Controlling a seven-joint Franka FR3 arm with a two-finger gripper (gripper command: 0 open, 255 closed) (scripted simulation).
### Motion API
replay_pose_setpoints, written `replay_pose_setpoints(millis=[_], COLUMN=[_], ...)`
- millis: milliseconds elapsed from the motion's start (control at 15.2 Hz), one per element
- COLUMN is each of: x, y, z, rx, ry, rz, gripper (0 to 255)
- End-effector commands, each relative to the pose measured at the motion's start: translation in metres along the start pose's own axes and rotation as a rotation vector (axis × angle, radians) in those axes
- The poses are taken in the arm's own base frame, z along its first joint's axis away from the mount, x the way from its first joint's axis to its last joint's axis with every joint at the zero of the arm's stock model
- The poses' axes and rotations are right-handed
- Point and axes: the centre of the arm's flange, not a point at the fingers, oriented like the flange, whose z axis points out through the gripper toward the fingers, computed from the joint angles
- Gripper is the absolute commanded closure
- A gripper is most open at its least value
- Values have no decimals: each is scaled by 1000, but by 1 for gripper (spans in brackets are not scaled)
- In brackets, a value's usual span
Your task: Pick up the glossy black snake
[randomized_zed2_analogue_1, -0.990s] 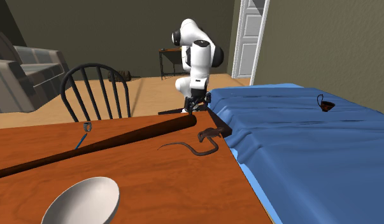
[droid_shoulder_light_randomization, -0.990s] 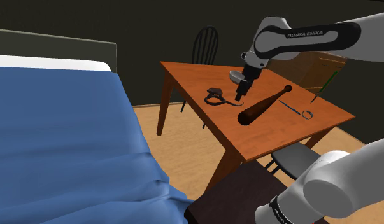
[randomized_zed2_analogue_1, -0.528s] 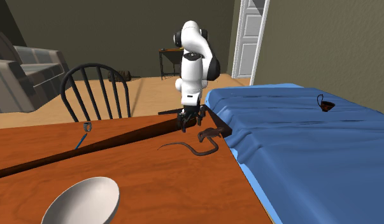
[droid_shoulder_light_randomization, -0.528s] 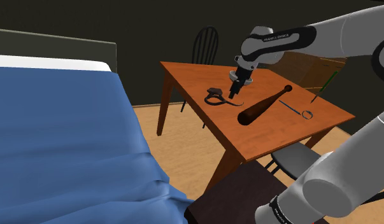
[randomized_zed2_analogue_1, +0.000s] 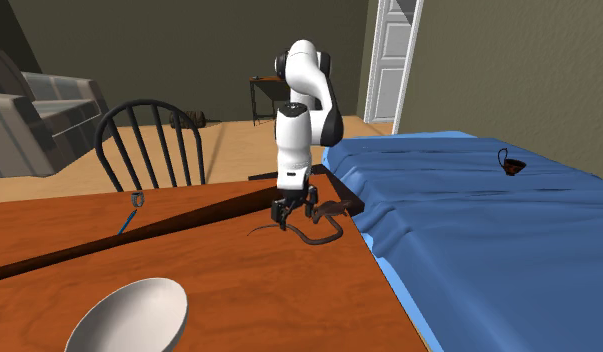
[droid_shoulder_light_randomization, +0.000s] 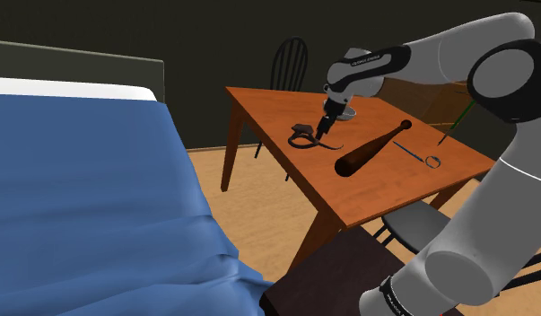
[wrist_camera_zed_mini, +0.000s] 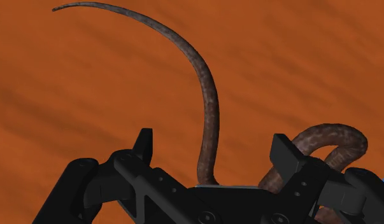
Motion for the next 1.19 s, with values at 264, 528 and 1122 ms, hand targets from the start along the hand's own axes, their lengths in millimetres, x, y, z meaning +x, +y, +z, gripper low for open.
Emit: replay_pose_setpoints(millis=[264, 528, 1122], x=[1, 3, 1], y=[-2, 0, -2], z=[28, 29, 12], rx=[4, 4, 4], ry=[-4, -4, -4], rz=[-4, -3, -4], gripper=[0, 255, 255])
